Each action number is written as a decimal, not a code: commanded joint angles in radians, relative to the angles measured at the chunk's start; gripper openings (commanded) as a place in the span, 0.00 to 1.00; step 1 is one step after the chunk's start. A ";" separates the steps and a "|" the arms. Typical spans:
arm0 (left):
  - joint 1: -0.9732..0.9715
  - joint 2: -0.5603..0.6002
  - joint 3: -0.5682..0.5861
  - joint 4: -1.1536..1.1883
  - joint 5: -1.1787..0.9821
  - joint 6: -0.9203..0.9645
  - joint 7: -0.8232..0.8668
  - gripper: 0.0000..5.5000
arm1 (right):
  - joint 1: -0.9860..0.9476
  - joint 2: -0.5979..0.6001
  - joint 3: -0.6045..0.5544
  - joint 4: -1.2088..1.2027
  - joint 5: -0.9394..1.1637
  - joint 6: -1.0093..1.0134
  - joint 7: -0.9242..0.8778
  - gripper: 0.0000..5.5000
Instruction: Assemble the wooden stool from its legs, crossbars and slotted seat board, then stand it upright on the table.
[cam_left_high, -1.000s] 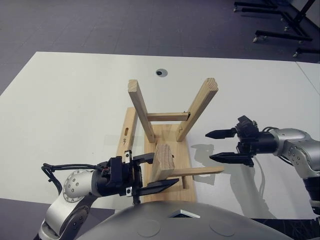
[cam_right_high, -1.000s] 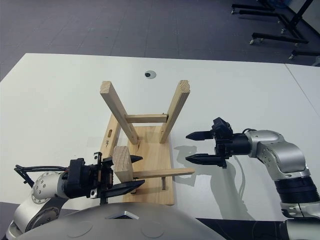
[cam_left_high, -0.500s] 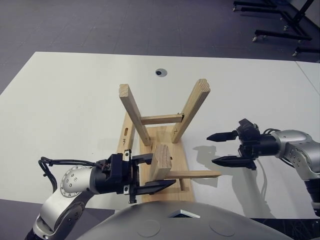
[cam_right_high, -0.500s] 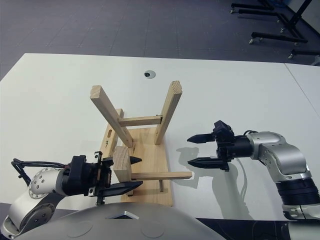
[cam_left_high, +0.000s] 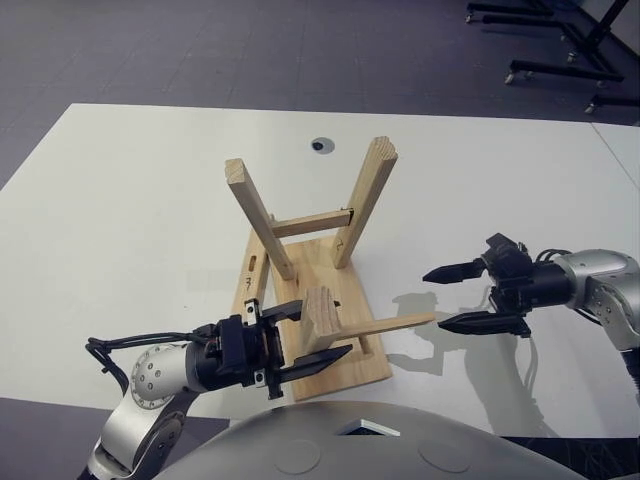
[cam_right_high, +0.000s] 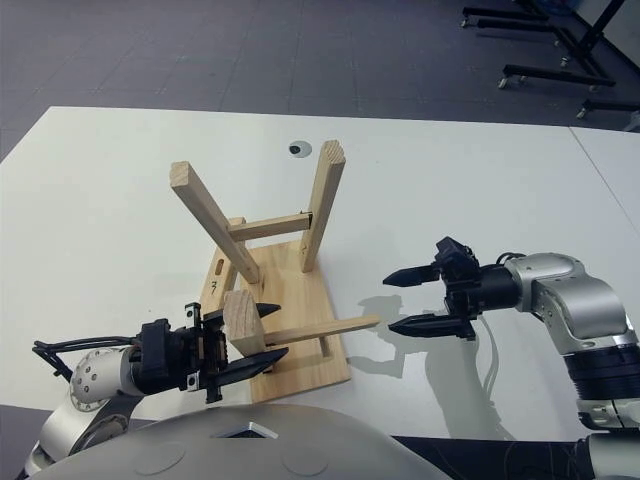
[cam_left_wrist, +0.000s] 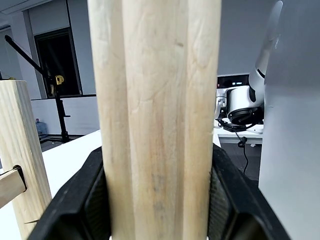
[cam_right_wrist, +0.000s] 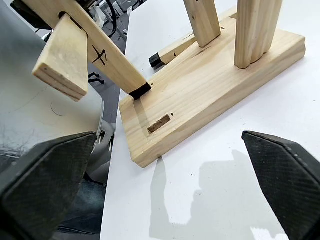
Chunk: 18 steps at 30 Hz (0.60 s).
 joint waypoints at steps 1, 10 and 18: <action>0.017 0.060 -0.002 0.045 0.060 0.050 -0.001 0.37 | -0.043 -0.007 0.014 0.007 -0.016 0.001 0.004 0.97; 0.036 0.182 -0.057 0.067 0.082 0.139 -0.010 0.37 | -0.034 0.002 0.016 -0.004 -0.016 -0.002 -0.014 0.97; 0.006 0.157 -0.002 0.153 0.105 0.055 0.031 0.37 | -0.015 0.021 0.013 -0.024 -0.011 -0.005 -0.042 0.97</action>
